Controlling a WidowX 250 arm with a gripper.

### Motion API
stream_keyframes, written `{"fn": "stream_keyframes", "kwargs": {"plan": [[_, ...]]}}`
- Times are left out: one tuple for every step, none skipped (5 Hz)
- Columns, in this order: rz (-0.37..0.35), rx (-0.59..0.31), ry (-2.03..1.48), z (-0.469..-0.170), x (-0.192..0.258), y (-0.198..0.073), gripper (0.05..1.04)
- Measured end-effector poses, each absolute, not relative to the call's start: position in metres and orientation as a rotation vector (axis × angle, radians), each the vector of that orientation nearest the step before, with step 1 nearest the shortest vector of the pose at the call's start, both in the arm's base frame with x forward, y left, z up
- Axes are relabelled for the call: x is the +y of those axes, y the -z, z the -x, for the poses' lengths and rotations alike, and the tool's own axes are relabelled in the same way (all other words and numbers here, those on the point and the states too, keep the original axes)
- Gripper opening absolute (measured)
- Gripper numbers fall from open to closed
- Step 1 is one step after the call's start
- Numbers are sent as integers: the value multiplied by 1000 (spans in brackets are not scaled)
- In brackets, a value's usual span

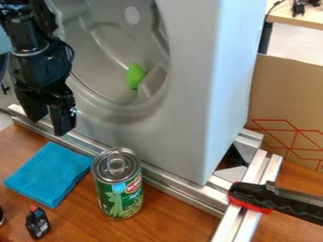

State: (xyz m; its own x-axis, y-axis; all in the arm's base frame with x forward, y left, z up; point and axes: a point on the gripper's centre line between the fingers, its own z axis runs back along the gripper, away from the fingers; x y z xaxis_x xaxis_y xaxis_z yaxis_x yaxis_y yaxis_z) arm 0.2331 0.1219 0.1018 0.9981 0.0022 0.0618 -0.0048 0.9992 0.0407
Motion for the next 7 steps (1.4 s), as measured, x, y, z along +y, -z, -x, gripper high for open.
{"fn": "stream_keyframes", "kwargs": {"plan": [[-29, -42, -6, -231, 121, -96, 1001], [-8, -117, 26, -257, 130, -98, 1001], [-15, -192, 55, -285, 145, -101, 1001], [24, -312, 139, -311, 141, -108, 1001], [73, -415, 148, -320, 141, -114, 1001], [128, -501, 162, -322, 139, -115, 1001], [144, -606, 177, -333, 137, -122, 1001]]}}
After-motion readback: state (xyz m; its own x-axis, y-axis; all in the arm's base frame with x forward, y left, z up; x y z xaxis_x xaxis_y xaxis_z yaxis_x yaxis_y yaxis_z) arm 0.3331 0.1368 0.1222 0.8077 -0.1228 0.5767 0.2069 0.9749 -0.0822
